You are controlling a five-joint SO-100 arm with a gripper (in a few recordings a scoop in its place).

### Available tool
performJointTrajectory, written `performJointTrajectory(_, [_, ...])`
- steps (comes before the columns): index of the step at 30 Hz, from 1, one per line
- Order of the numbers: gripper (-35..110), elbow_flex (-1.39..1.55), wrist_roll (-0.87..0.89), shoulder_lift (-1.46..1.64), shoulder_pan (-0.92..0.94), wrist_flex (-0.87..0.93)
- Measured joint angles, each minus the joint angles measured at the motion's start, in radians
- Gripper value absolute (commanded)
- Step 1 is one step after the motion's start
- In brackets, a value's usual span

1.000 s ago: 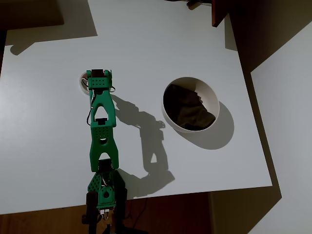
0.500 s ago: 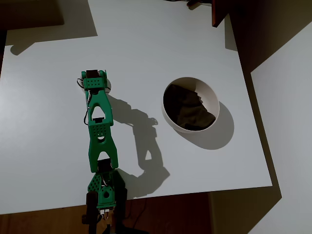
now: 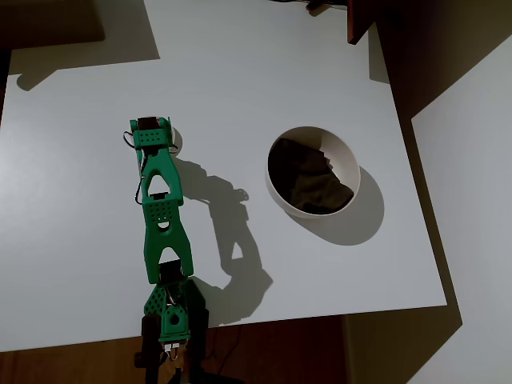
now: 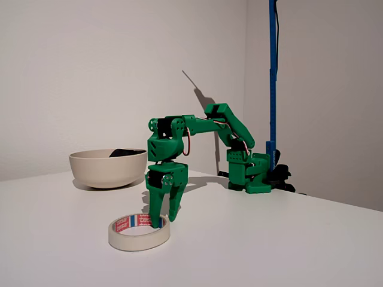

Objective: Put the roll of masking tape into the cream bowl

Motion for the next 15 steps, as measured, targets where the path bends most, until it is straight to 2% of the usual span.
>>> performJointTrajectory(15, [-8, -0.043, 0.026, -0.002, -0.012, -0.026])
